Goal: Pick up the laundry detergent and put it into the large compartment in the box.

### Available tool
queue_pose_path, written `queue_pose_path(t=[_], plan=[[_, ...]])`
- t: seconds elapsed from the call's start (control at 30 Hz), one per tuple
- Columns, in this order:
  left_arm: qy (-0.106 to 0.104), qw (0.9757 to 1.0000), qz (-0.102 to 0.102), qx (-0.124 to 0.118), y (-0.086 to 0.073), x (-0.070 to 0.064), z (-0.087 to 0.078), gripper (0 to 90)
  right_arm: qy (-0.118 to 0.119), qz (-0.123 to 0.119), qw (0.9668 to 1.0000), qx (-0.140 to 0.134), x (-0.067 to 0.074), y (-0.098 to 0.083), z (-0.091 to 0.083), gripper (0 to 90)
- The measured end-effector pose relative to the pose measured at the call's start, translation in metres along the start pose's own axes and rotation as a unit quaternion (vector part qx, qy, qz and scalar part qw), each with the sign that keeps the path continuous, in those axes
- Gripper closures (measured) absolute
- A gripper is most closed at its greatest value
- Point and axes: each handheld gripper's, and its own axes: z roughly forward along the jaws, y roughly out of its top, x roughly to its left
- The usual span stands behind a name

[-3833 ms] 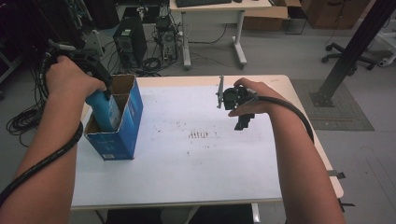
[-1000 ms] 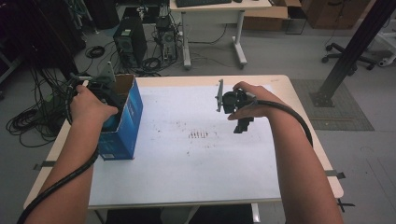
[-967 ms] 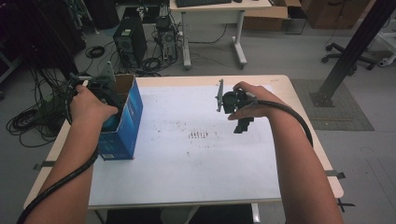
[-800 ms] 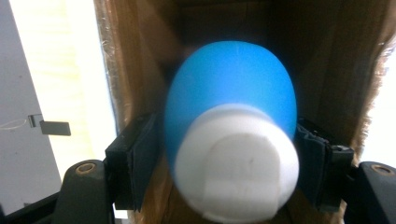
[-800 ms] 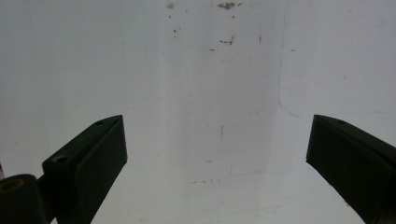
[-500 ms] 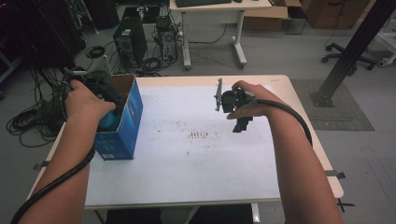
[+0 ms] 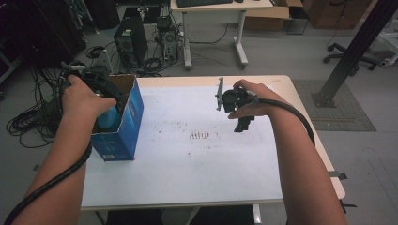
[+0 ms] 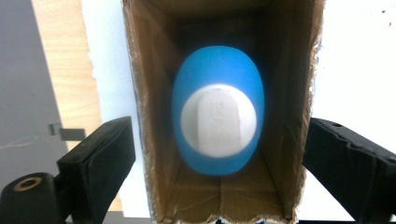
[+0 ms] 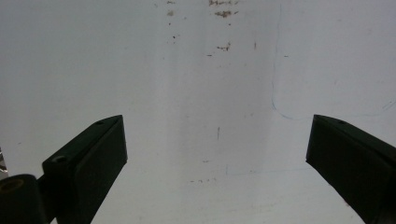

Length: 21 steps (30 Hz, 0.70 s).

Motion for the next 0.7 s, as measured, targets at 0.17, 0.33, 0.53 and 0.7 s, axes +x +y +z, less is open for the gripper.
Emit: queue_pose_path(t=[0.17, 0.33, 0.53, 0.7], plan=[[-0.004, 0.9999, 0.016, -0.001, -0.001, -0.002, -0.009, 7.0, 0.000, -0.001, 1.0000, 0.000, 0.000, -0.001, 0.000, 5.1], [-0.011, 0.9996, 0.027, -0.003, -0.001, -0.003, -0.016, 4.7, 0.000, 0.002, 1.0000, 0.000, 0.001, -0.003, 0.000, 5.0], [-0.008, 0.9988, 0.049, -0.001, 0.000, -0.007, -0.020, 1.7, 0.001, 0.005, 1.0000, 0.001, 0.001, -0.004, 0.001, 4.9], [-0.017, 0.9967, 0.078, -0.011, -0.001, -0.012, -0.026, 0.2, 0.001, 0.005, 1.0000, 0.001, 0.001, -0.006, 0.002, 5.0]])
